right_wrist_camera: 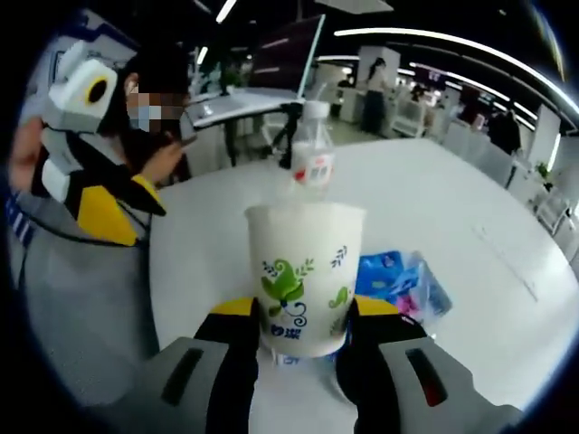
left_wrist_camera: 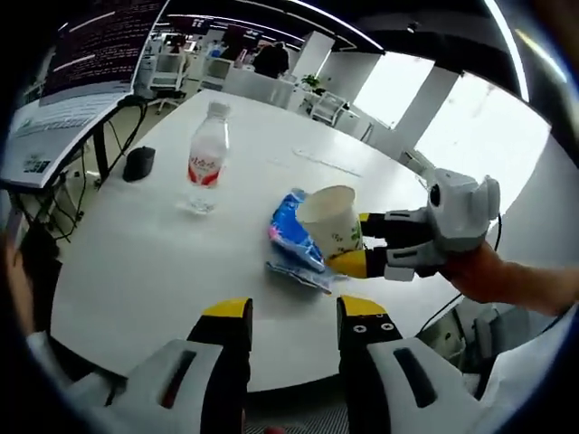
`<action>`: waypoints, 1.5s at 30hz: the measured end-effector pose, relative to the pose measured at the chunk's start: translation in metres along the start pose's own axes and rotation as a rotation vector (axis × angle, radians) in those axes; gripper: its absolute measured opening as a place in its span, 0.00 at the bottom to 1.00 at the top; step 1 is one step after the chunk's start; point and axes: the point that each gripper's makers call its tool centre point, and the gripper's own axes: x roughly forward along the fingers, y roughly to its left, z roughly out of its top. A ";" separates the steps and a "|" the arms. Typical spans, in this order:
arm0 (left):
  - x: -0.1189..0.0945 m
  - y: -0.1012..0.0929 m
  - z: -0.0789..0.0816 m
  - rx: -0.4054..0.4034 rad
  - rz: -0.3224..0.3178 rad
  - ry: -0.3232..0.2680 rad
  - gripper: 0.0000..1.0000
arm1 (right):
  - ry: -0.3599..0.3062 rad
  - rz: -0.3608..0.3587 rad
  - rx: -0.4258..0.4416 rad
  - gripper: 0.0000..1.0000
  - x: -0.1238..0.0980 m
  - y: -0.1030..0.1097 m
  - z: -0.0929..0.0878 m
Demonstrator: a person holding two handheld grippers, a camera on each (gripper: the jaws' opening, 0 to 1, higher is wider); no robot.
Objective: Arrange the tabletop items into an orderly group along one side of the table until the central work area is clear of visible clutter.
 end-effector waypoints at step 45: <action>0.013 -0.066 -0.012 0.071 -0.176 0.050 0.33 | 0.066 0.099 -0.457 0.38 -0.039 0.072 -0.019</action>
